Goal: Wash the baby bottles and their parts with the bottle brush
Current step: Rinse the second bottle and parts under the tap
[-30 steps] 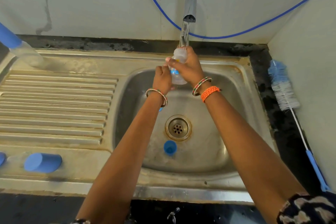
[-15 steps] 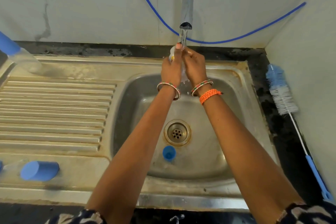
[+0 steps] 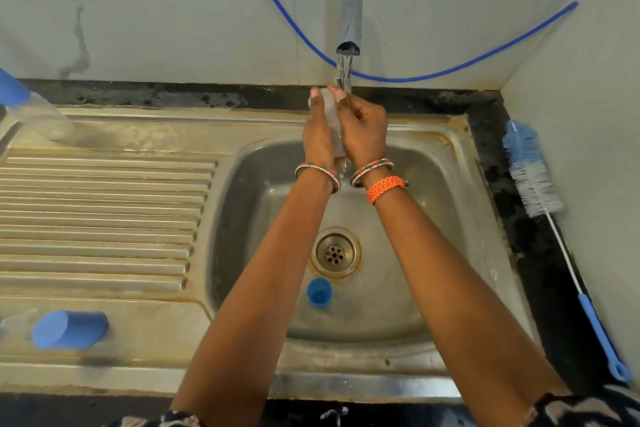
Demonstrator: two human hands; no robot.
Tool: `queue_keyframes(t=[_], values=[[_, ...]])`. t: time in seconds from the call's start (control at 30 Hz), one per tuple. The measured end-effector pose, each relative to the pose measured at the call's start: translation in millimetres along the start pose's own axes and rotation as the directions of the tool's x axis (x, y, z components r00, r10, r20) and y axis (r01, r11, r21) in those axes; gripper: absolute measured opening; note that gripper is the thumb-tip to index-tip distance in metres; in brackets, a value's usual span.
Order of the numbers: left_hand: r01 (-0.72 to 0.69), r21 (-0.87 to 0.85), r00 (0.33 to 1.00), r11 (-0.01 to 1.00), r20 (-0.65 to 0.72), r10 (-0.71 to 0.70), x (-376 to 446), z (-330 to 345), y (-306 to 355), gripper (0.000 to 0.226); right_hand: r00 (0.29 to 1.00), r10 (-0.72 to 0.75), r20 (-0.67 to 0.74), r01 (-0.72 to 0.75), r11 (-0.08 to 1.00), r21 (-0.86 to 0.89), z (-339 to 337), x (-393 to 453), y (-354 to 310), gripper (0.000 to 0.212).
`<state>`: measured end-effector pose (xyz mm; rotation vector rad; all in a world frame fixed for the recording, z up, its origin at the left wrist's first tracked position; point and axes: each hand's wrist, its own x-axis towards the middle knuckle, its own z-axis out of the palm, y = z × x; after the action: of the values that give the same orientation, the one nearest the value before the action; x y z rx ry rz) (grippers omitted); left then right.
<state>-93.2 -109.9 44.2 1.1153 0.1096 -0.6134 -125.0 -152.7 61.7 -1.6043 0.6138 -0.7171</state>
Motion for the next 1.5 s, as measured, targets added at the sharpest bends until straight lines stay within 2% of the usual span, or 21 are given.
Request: queue_keyframes(t=[0.07,0.13,0.2,0.27,0.33,0.4,0.47,0.53,0.63,0.73,0.8,0.87,0.9,1.0,1.07,1.13,1.17,1.23,1.3,1.4,1.5], values=[[-0.01,-0.016,1.0,1.0,0.01,0.01,4,-7,-1,0.07,0.999,0.026,-0.046,-0.026,1.0,-0.01,7,-5,2,0.027],[-0.09,-0.001,0.994,0.996,0.06,0.09,2,-19,-3,0.071,0.988,0.153,-0.033,-0.148,0.98,0.131,6,-7,0,0.019],[-0.102,-0.076,0.983,0.992,0.145,0.112,2,-30,-8,0.062,0.938,0.302,0.17,-0.343,0.882,0.324,3,-5,4,0.018],[-0.122,-0.045,0.98,0.992,0.154,0.128,5,-37,-7,0.064,0.855,0.361,0.373,-0.475,0.833,0.283,0,-3,7,0.035],[-0.172,0.227,0.982,0.958,0.109,0.151,3,-33,-2,0.066,0.856,0.35,0.38,-0.371,0.929,-0.02,0,-2,7,0.049],[-0.199,0.475,0.975,0.857,0.011,0.22,1,-29,1,0.065,0.916,0.284,0.281,-0.179,0.92,-0.348,2,1,4,0.053],[-0.23,0.537,0.957,0.812,-0.025,0.288,-4,-23,2,0.061,0.951,0.251,0.179,-0.147,0.879,-0.454,2,4,1,0.059],[-0.207,0.479,0.972,0.853,0.0,0.236,-7,-14,3,0.055,0.98,0.148,0.135,-0.058,0.856,-0.514,2,4,1,0.056],[0.031,0.08,0.991,0.996,0.127,-0.041,-13,-6,9,0.048,0.978,-0.041,0.205,0.172,0.713,-0.68,4,-4,2,0.044],[0.093,-0.087,0.971,0.992,0.226,-0.072,-6,-19,12,0.05,0.944,0.043,0.328,0.132,0.858,-0.495,4,-4,-1,0.043],[0.128,-0.179,0.97,0.975,0.226,-0.086,-4,-27,12,0.048,0.908,0.161,0.387,-0.08,0.973,-0.218,0,-1,-5,0.035],[0.13,-0.258,0.976,0.957,0.204,-0.077,-5,-26,10,0.053,0.875,0.28,0.394,-0.329,0.942,0.06,-2,-3,-12,0.023],[0.108,-0.27,0.982,0.957,0.182,-0.059,-5,-26,7,0.056,0.869,0.313,0.385,-0.379,0.919,0.109,-2,-4,-15,0.025],[0.032,-0.172,0.992,0.985,0.127,-0.01,-2,-24,3,0.061,0.803,0.359,0.475,-0.488,0.854,0.179,-8,-3,-13,0.039],[-0.028,0.039,0.997,0.999,0.074,0.025,3,-28,4,0.063,0.729,0.378,0.57,-0.565,0.802,0.191,-17,1,-12,0.042],[-0.047,0.225,0.999,0.973,0.015,0.045,7,-31,6,0.064,0.743,0.387,0.546,-0.537,0.831,0.142,-19,6,-6,0.044],[-0.036,0.258,0.999,0.966,0.016,0.033,8,-29,6,0.065,0.793,0.37,0.485,-0.465,0.881,0.09,-16,7,-3,0.044],[0.018,0.222,0.993,0.975,0.107,-0.043,5,-23,8,0.067,0.902,0.273,0.334,-0.251,0.962,-0.108,-7,8,0,0.041],[0.062,0.192,0.987,0.98,0.136,-0.089,3,-17,6,0.064,0.96,0.21,0.184,-0.176,0.967,-0.184,0,6,1,0.034],[0.057,0.121,0.995,0.991,0.071,-0.066,0,-12,-2,0.054,0.968,0.247,0.053,-0.245,0.969,-0.044,3,3,2,0.028],[-0.01,0.004,0.997,1.0,0.078,0.01,1,-15,-12,0.05,0.916,0.391,0.094,-0.399,0.911,0.106,3,6,-2,0.021]])
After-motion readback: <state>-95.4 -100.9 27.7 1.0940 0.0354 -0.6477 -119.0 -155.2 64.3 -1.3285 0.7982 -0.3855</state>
